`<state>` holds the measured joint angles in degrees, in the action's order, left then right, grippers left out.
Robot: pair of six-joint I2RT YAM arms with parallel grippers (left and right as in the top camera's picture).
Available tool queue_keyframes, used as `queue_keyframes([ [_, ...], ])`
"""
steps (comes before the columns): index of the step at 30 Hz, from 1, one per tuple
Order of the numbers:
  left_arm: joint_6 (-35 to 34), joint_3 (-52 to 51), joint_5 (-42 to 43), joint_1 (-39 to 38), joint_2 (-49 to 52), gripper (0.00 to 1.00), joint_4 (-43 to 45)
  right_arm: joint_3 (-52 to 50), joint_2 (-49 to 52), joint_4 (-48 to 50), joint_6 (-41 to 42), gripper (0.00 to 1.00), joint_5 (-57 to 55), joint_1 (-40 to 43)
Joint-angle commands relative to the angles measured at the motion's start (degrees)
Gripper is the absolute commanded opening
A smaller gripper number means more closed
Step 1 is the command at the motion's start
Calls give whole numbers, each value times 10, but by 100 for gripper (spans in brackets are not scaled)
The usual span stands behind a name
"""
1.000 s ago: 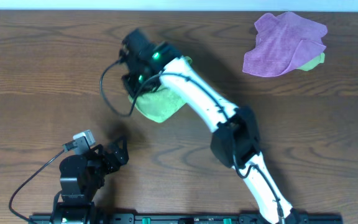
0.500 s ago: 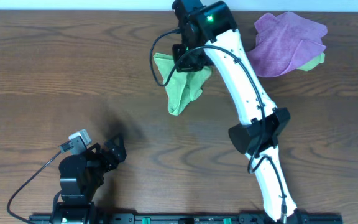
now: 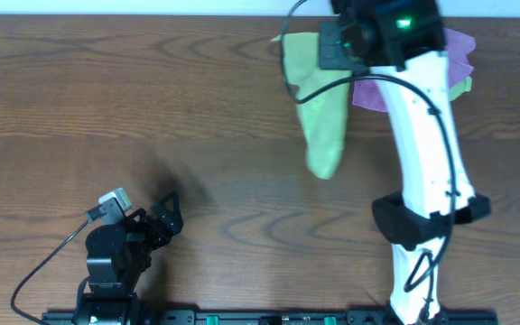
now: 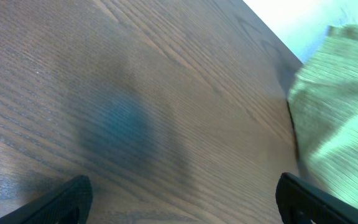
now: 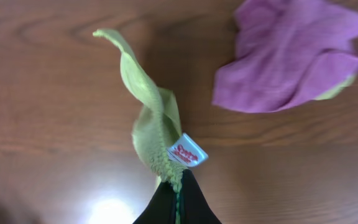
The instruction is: Fold the cloth
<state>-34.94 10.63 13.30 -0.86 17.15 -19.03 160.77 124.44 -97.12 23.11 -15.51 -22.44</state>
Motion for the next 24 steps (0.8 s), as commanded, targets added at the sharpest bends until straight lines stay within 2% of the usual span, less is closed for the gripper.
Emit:
queue_keyframes([
  [1,-5,16,-3,-1,1,95,3,7,-5,-2,10,1,-31,20],
  [5,-4,16,-4,-1,1,95,3,0,-4,-1,2,1,-29,30],
  [14,-4,16,-26,-1,1,95,5,-7,16,78,-26,1,103,-3],
  [24,-4,16,-47,-1,1,95,16,-8,150,148,-26,1,195,-107],
])
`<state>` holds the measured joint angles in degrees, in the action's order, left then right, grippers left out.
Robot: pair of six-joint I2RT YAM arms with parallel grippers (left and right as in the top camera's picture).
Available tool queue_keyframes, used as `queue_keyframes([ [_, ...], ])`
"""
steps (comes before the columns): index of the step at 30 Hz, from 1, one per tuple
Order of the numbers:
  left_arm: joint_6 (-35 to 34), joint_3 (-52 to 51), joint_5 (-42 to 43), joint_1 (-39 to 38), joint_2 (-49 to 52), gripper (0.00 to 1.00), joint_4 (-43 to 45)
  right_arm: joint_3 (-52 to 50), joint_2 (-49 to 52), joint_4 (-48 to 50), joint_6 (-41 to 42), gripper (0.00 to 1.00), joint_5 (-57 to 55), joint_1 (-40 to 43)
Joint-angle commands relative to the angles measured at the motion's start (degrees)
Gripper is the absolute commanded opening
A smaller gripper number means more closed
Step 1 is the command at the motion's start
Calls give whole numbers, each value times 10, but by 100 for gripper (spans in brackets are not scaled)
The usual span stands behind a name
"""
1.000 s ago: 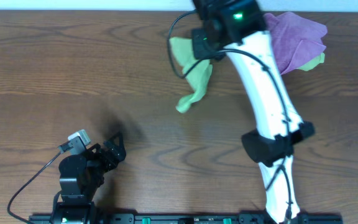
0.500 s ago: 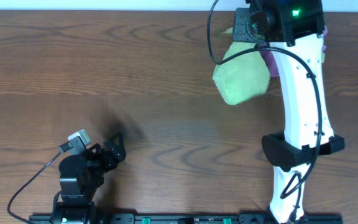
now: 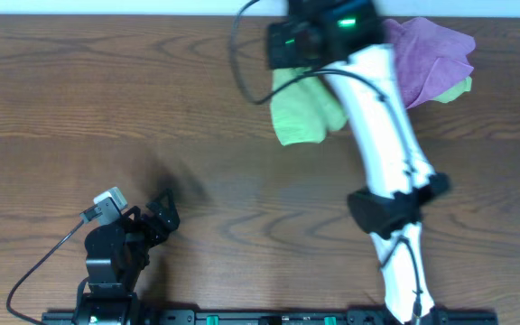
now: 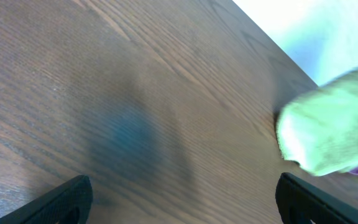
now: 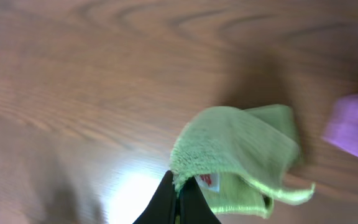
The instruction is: Fold the cloth
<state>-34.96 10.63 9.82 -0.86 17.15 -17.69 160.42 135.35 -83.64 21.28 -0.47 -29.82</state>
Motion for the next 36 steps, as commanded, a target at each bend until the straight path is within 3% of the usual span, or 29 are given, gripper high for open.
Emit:
queue_keyframes([
  [1,-4,16,-12,-1,1,95,2,-5,57,28,-8,1,59,-45],
  [3,-4,16,-13,-1,1,95,2,-5,85,60,-26,2,98,-66],
  [5,-4,16,-13,-1,1,95,2,-5,106,85,-42,10,122,-85],
  [12,-4,16,-13,-1,1,95,2,-3,103,96,-83,52,68,-118],
  [15,-4,16,-13,-1,1,95,2,-3,81,71,-83,63,27,-110],
  [20,-5,16,-9,-1,1,95,6,-3,50,-27,-68,65,12,-70],
  [25,19,21,35,-1,6,96,41,-4,46,-135,5,59,62,-7],
  [27,38,41,38,-1,25,96,38,-6,46,-137,11,59,82,14],
  [36,113,280,33,-1,286,96,-107,-9,46,-137,19,60,151,83],
])
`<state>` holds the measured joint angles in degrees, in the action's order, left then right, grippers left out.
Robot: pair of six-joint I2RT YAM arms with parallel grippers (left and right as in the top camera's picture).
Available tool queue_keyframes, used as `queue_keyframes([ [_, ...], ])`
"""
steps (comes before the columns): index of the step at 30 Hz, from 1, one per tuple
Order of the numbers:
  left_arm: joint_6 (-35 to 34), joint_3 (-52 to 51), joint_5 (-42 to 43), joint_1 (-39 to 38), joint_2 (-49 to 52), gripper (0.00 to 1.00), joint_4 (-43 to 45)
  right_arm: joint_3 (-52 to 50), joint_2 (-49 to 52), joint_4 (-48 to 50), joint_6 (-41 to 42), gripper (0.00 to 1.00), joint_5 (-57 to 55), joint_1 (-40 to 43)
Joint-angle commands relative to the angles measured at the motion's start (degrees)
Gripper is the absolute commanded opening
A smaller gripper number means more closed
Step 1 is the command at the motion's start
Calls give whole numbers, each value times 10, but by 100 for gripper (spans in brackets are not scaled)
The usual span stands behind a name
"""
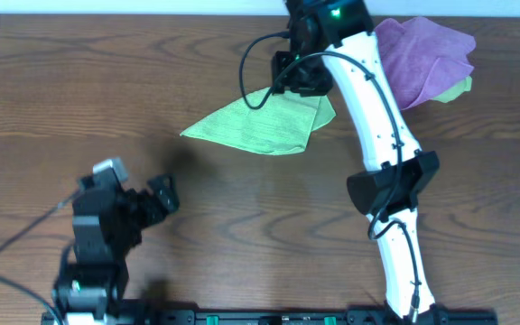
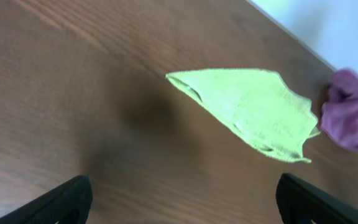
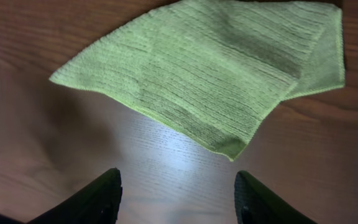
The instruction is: Fold the cloth
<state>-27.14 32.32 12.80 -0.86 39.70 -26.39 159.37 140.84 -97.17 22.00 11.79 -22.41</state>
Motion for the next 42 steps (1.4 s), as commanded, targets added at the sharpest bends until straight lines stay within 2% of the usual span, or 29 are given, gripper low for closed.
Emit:
queue_keyframes([
  [1,34,93,4,-1,93,96,-37,0,-9,-2,11,60,37,14],
  [6,51,219,23,-1,231,96,-109,-47,-9,-1,11,60,79,41],
  [12,53,241,53,-1,297,95,-108,-152,-9,1,21,53,133,88],
  [15,53,241,62,-1,311,96,-105,-198,-9,15,21,50,135,102],
  [21,45,241,75,-1,313,95,-85,-283,-9,92,15,52,131,104],
  [26,44,241,94,-1,313,95,-77,-353,-9,175,9,44,133,103],
  [35,44,241,94,-1,313,95,-70,-375,-9,261,4,42,101,101],
  [38,44,241,94,-1,313,95,-61,-377,-9,282,2,35,101,101],
  [42,44,241,93,-1,313,95,-58,-386,-9,291,2,18,101,100],
])
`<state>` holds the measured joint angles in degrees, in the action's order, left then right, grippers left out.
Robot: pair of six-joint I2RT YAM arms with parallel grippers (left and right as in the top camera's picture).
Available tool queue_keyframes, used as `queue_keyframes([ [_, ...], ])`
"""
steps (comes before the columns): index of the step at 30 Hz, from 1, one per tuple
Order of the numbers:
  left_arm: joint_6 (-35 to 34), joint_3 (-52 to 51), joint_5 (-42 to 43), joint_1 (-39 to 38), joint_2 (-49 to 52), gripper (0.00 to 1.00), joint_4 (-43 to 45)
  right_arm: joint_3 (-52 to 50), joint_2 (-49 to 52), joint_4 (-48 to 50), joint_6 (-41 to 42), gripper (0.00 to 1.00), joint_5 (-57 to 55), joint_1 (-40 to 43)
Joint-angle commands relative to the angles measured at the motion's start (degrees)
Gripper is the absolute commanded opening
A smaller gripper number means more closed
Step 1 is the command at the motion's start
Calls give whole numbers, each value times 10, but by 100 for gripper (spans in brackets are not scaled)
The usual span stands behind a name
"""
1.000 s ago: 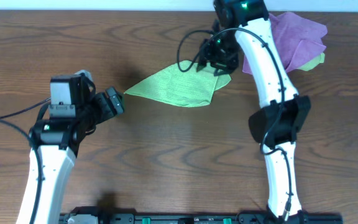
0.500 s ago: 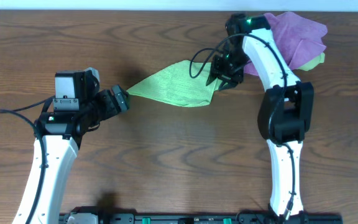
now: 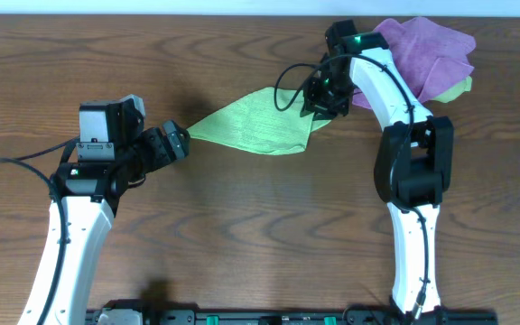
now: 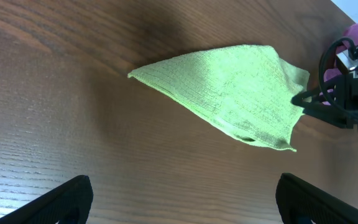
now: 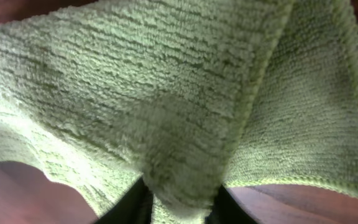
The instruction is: Fold the cloth
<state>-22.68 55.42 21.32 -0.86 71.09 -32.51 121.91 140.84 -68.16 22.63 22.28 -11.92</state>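
The green cloth (image 3: 253,126) lies spread on the wooden table (image 3: 242,226) as a rough triangle, its point to the left. My right gripper (image 3: 321,101) is down on the cloth's right part. In the right wrist view its fingers (image 5: 143,206) pinch a bunched fold of the green cloth (image 5: 166,93), so my right gripper (image 5: 180,202) is shut on it. My left gripper (image 3: 177,143) sits just left of the cloth's pointed corner. In the left wrist view my left gripper (image 4: 183,182) is wide open over bare wood, with the green cloth (image 4: 229,93) ahead of it.
A purple cloth (image 3: 424,47) lies crumpled at the back right, with a bit of another yellow-green cloth (image 3: 459,88) under it. The table's far edge (image 3: 152,16) runs close behind the cloths. The right arm's cable (image 3: 289,77) loops over the green cloth.
My right gripper was open above the flat cloth and is now low and shut on its right part. My left arm has moved from the table's front to the cloth's left corner.
My right gripper first held the green cloth hanging beside the purple one. Then it held it bunched further left. After that the cloth lay spread flat with the gripper open above it. Now the right gripper pinches its right part and the left gripper is at its left corner.
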Motion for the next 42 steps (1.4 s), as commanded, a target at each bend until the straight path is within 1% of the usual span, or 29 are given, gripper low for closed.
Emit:
queue_keyframes([
  [1,-1,10,8,-1,0,95,4,-14,-9,3,-4,13,-4,-5],
  [2,-1,10,8,-1,0,95,4,-18,-9,3,-4,5,-4,-6],
  [3,-1,10,8,-1,0,95,5,-18,-9,3,-4,1,-4,-7],
  [6,-1,10,8,-1,0,95,5,-18,-9,21,-4,1,11,-11],
  [9,-1,10,8,-1,0,95,4,-15,-9,63,-3,1,71,-15],
  [12,-1,10,8,-1,0,96,4,-15,-9,116,28,1,116,-27],
  [21,-1,10,8,-1,1,96,9,-15,-9,272,103,1,119,-86],
  [24,-1,10,8,-1,4,96,17,-15,-9,335,128,1,85,-108],
  [29,-1,10,8,-1,13,95,17,-15,-9,412,132,1,-7,-131],
  [35,0,10,11,-1,25,95,17,-15,-8,444,118,2,-102,-130],
  [36,0,10,12,-1,27,96,18,-15,-8,446,115,5,-114,-129],
  [37,-1,10,12,-1,27,96,19,-15,-7,446,113,13,-121,-129],
  [38,-1,9,12,-1,28,95,21,-15,-7,448,109,27,-128,-129],
  [39,-1,10,12,-1,28,95,24,-15,-7,449,108,38,-132,-129],
  [42,-1,9,12,-1,28,95,34,-14,-7,461,89,60,-130,-129],
])
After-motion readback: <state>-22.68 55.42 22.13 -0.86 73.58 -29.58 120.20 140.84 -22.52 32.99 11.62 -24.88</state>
